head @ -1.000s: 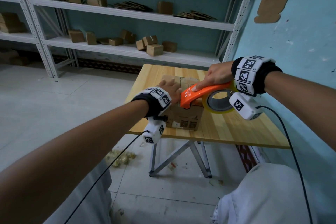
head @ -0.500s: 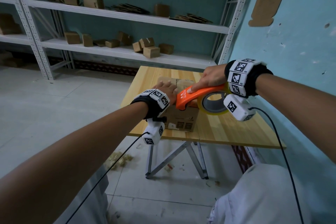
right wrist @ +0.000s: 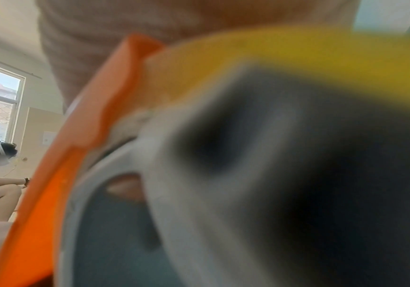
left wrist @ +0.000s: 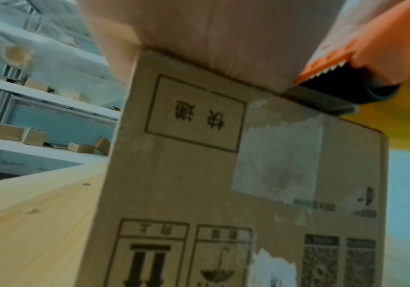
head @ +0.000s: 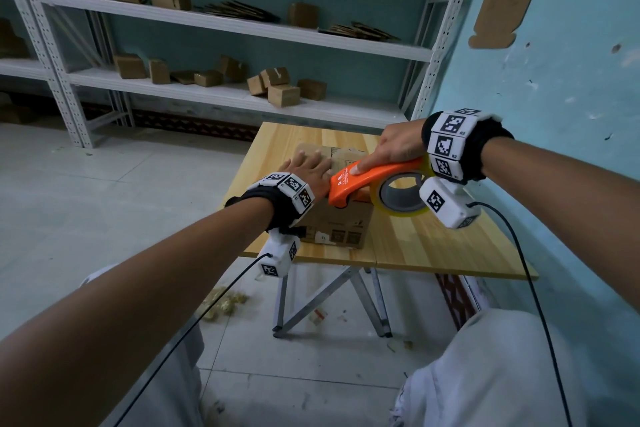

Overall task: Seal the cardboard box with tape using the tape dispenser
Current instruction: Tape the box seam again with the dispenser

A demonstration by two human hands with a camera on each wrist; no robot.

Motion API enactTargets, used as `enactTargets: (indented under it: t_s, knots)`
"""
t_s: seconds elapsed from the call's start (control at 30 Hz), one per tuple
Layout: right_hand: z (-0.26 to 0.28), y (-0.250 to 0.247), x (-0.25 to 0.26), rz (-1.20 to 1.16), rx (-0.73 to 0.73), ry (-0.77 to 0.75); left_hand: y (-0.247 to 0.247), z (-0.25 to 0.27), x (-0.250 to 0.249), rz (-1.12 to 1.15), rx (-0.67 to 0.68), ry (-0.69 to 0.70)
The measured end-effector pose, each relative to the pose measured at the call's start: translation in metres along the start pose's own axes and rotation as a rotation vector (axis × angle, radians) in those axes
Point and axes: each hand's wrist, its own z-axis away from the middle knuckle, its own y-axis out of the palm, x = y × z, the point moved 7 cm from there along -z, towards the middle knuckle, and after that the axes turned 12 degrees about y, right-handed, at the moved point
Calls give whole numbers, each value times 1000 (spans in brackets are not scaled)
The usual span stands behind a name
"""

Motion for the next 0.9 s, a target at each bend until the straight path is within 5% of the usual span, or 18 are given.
enactTargets:
  t_s: [0.23, 0.9]
  knots:
    - [3, -2, 16, -15, -1, -23, -12, 18, -8, -330, 72, 155]
    - [-1, -3, 37, 7, -40, -6, -13, 32, 9, -283, 107, 120]
